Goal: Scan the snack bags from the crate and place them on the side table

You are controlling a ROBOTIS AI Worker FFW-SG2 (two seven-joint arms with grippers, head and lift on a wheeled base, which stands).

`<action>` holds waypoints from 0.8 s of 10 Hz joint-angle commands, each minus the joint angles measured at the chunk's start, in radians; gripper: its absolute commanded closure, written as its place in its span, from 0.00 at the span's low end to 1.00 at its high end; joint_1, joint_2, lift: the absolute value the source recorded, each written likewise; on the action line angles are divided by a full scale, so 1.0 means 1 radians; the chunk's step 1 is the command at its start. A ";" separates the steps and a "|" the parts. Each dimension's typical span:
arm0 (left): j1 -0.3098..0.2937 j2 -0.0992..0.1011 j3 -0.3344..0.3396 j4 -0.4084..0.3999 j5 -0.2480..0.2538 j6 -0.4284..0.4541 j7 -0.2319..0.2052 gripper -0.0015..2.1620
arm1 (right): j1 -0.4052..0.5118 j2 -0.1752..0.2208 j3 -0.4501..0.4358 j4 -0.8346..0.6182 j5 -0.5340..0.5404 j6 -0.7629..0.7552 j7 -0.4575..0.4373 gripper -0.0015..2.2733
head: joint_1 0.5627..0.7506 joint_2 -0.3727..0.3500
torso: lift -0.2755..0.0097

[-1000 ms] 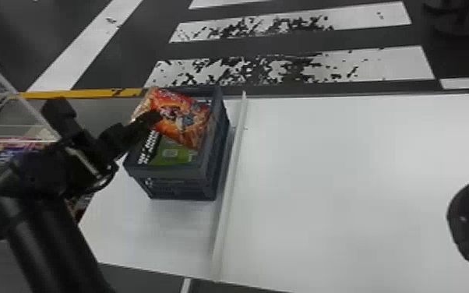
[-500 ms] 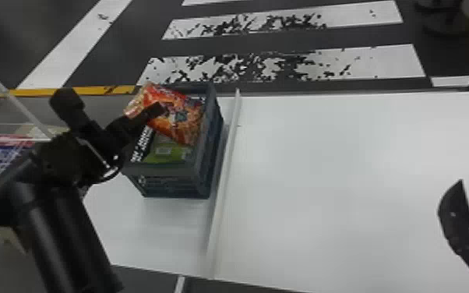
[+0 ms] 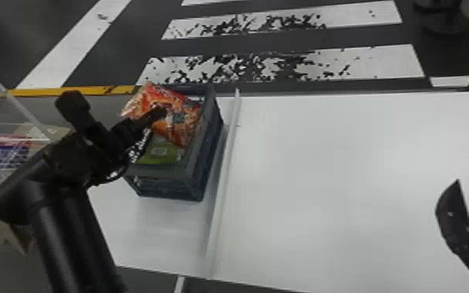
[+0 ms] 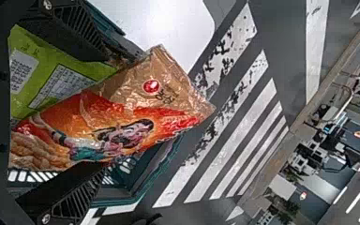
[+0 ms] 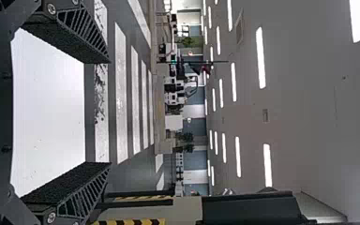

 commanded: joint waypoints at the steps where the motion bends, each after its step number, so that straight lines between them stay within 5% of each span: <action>1: -0.018 -0.003 -0.022 0.022 -0.013 -0.027 0.012 0.04 | 0.002 -0.002 0.000 0.000 0.000 0.000 0.000 0.04 | 0.70 0.82 | 0.64; 3: -0.057 -0.003 -0.050 0.079 -0.035 -0.051 0.035 0.07 | 0.003 -0.003 -0.003 0.000 0.000 0.000 0.000 0.04 | 0.70 0.81 | 0.64; 4: -0.068 -0.003 -0.056 0.107 -0.052 -0.054 0.024 0.18 | 0.003 -0.003 -0.002 0.000 0.000 0.000 0.002 0.04 | 0.70 0.80 | 0.64; 5: -0.070 -0.003 -0.059 0.130 -0.075 -0.085 -0.043 0.48 | 0.003 -0.003 -0.003 0.000 0.000 0.000 0.002 0.04 | 0.70 0.79 | 0.64; 6: -0.056 -0.003 -0.059 0.131 -0.076 -0.100 -0.066 0.81 | 0.003 -0.003 -0.005 0.000 0.000 0.000 0.002 0.04 | 0.70 0.78 | 0.64; 7: -0.028 -0.003 -0.053 0.107 -0.073 -0.097 -0.061 0.99 | 0.003 -0.003 -0.005 0.000 0.000 0.000 0.002 0.04 | 0.70 0.76 | 0.64; 8: 0.012 -0.003 -0.053 0.041 -0.063 -0.091 -0.068 0.99 | 0.003 -0.005 -0.005 0.000 -0.002 0.000 0.002 0.04 | 0.70 0.77 | 0.64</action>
